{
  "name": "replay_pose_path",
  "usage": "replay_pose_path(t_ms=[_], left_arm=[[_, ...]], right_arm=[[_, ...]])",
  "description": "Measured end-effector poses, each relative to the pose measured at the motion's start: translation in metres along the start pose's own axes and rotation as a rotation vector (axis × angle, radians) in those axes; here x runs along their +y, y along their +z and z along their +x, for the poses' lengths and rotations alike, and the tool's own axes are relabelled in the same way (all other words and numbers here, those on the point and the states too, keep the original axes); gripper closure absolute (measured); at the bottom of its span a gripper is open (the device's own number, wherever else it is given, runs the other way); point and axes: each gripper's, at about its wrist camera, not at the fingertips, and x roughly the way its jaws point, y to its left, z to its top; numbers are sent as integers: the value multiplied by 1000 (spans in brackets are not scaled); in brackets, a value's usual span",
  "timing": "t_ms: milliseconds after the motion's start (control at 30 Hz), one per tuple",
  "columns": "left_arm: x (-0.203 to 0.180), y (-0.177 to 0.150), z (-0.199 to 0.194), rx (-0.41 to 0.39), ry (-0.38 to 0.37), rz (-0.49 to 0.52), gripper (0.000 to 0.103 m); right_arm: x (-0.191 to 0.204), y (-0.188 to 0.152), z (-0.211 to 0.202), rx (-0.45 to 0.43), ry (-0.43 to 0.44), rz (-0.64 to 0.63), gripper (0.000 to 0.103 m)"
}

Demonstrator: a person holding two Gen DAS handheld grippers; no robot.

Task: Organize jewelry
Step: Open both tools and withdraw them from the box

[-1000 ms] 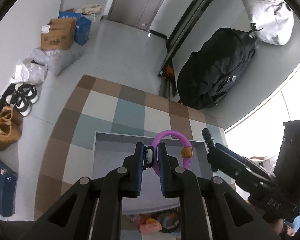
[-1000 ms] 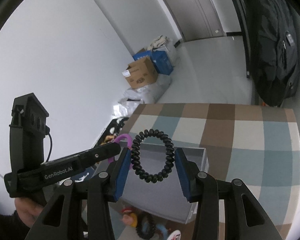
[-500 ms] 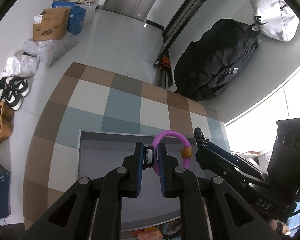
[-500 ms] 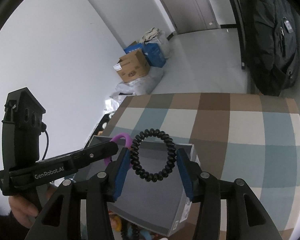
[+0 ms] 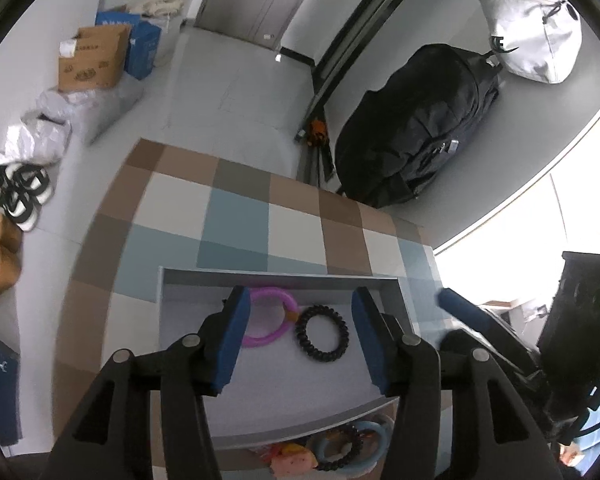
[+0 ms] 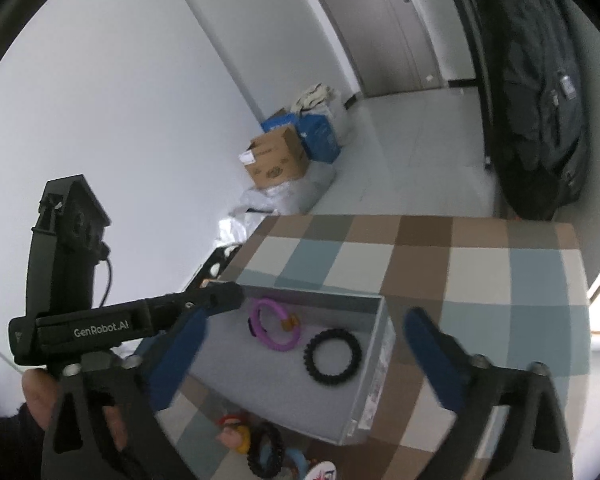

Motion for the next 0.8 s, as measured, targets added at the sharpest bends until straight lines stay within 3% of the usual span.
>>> replay_pose_path(t_ms=[100, 167, 433, 567, 800], left_arm=[[-1, -4, -3, -6, 42, 13, 53], [-2, -9, -6, -12, 82, 8, 43], [-17, -33, -26, -108, 212, 72, 41], [-27, -41, -36, -152, 258, 97, 25], [-35, -61, -48, -177, 287, 120, 21]], right_arm=[[4, -1, -8, -21, -10, -25, 0], [7, -3, -13, -38, -40, -41, 0], [15, -21, -34, -93, -98, -69, 0], [19, -30, -46, -120, -121, -79, 0], [19, -45, -63, -130, -139, -60, 0]])
